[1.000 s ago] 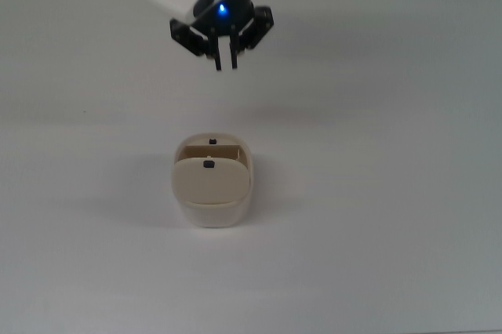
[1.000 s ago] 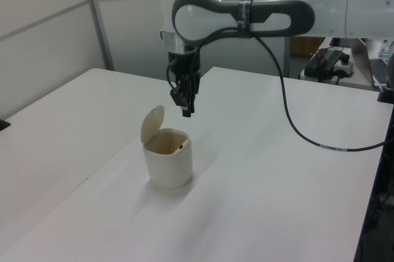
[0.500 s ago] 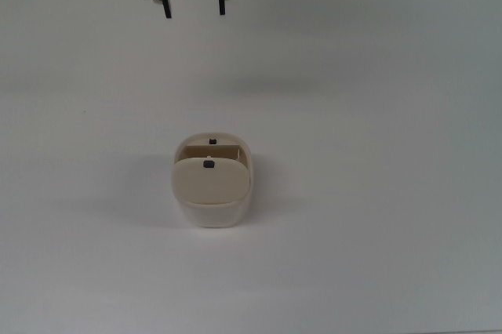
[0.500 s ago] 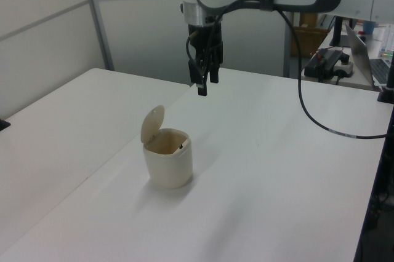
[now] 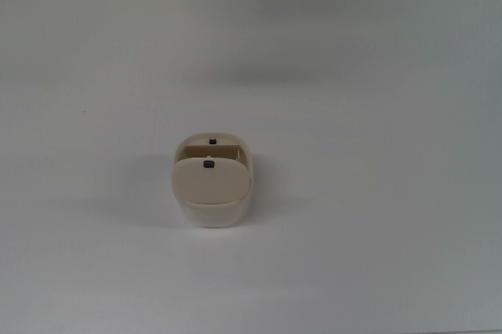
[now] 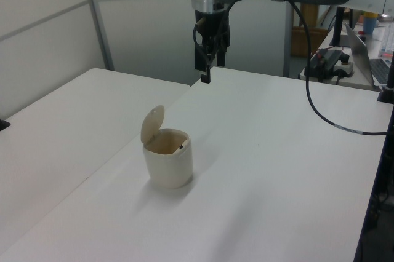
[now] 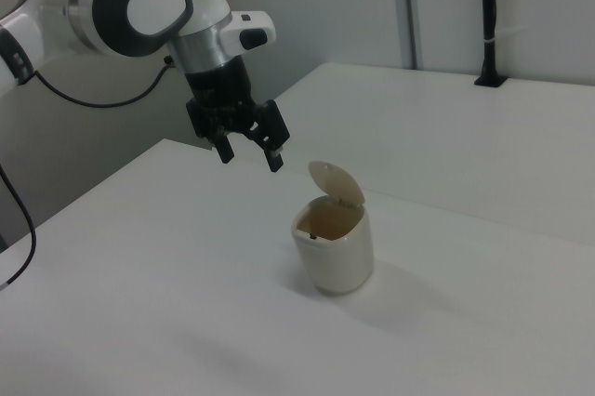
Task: Open the trash can
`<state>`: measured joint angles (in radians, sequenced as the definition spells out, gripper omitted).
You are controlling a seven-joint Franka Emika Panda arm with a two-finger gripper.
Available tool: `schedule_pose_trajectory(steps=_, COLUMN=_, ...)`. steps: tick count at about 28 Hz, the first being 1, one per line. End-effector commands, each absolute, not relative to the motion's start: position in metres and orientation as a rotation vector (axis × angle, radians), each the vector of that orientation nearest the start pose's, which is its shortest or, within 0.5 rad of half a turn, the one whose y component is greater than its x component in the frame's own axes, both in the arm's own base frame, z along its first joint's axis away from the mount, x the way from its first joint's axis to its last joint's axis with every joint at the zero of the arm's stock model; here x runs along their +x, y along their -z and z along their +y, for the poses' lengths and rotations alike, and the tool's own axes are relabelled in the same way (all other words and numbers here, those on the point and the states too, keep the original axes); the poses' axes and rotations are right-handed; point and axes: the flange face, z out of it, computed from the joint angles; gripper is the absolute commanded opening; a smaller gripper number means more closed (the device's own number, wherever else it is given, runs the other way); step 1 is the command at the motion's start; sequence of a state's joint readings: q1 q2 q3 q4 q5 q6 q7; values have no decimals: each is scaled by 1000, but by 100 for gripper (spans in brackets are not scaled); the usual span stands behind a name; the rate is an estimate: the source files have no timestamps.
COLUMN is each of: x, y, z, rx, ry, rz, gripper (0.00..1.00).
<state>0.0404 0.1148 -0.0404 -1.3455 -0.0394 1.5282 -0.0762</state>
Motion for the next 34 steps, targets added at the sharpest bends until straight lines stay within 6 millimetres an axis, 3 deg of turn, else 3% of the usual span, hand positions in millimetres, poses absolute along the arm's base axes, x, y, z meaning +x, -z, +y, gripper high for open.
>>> schedule_pose_trajectory(steps=1, x=579, y=-661, z=-6, rx=-3202, ry=79, rz=-150, gripper=100)
schedule_pose_trajectory(steps=34, x=580, y=-658, z=-16, rx=-3205, ry=73, rz=-128, gripper=100)
